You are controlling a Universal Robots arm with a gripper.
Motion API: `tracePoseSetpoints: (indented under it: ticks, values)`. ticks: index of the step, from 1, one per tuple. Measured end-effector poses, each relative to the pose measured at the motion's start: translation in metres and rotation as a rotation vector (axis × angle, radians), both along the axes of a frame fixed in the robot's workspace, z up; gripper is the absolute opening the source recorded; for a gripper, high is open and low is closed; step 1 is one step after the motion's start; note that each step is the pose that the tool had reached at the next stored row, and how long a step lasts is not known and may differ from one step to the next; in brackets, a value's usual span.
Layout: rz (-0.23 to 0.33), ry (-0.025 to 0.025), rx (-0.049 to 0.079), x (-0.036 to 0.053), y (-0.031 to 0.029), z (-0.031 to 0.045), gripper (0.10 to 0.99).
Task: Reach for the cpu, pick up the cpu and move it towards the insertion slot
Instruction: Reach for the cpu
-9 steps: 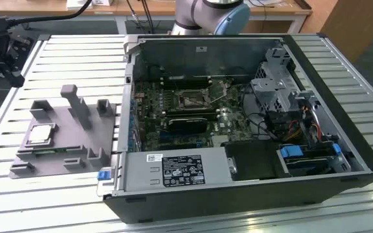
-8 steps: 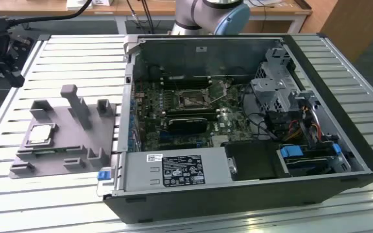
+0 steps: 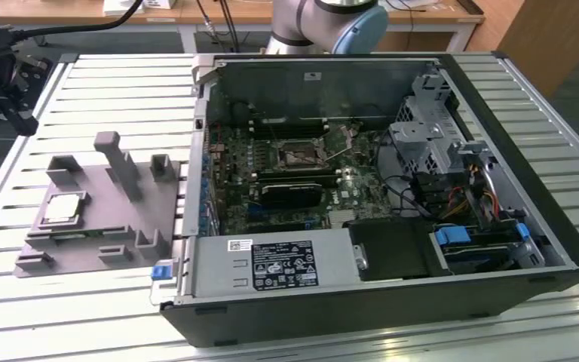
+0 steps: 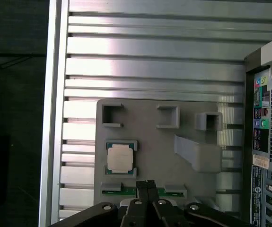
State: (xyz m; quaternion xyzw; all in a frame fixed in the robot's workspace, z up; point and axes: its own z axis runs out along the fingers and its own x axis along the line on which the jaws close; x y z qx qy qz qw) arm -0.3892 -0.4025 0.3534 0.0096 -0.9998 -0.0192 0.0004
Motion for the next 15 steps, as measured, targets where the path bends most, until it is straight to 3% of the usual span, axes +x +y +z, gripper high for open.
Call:
tracePoseSetpoints:
  ticks: [15]
  values:
    - [0.001,0.0,0.0,-0.0184,-0.0017,-0.0011,0.106]
